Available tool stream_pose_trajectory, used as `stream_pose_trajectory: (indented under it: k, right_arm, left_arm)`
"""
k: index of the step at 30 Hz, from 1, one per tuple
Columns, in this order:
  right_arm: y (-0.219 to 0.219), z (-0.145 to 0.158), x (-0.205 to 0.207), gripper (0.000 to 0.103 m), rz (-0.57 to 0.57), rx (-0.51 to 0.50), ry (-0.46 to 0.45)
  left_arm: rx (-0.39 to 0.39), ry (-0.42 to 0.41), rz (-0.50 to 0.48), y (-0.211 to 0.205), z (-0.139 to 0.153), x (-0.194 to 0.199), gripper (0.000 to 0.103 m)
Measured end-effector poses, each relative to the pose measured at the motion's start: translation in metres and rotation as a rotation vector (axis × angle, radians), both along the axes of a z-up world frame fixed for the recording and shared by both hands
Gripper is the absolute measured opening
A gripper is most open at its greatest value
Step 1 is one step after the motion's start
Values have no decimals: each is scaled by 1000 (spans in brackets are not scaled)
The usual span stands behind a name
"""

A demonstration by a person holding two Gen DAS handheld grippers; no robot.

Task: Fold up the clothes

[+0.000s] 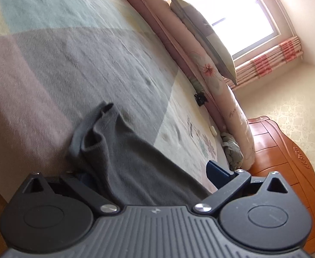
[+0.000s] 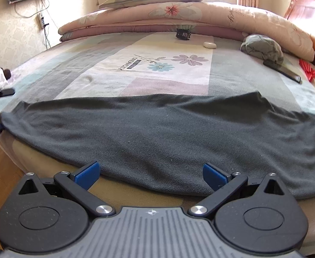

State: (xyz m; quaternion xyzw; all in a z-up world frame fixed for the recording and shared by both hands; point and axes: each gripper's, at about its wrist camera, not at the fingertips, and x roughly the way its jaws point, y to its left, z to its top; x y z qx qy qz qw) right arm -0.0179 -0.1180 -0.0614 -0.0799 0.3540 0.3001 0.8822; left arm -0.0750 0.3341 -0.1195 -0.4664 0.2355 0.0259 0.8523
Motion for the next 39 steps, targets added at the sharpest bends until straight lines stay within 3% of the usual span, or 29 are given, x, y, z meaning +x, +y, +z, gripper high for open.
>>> stream_pose_trajectory:
  k: [5,10,14,17,20,22,25,27,34,39]
  right_arm:
    - [1,3,-1,103,6,4,-11]
    - [4,2,-2,103,18,-5,-7]
    - [6,1,-3,103,28,-11,-5]
    - [7,1,-4,103,32,-12,-4]
    - [7,1,-4,103,34,-10,-4]
    - [8,2,-5,103,35,-9,-3]
    - [8,2,-5,103,37,-8,-3]
    - [9,2,-6,103,39,-7,-2]
    - [12,2,-5,103,43,-5,3]
    - [12,8,-3,103,55,-4,1]
  left_arm:
    - [15,-11,-2,-3,-1,5,101]
    - [-6,-30,-67,-14,-3,-6,101]
    - [-67,-37,11,1,-7,0,101]
    - [-43,-15,36,-1,-3,5,101]
    - [-66,-28,-15,-11,-3,4,100]
    - [-15,-4,16,-14,-5,3,91]
    - [-32,1,116,-1,-8,-6,67]
    - [-31,20,132,4,-10,-8,45]
    - [23,31,122,-1,-12,1,48]
    - [48,84,183,3,-20,-1,8]
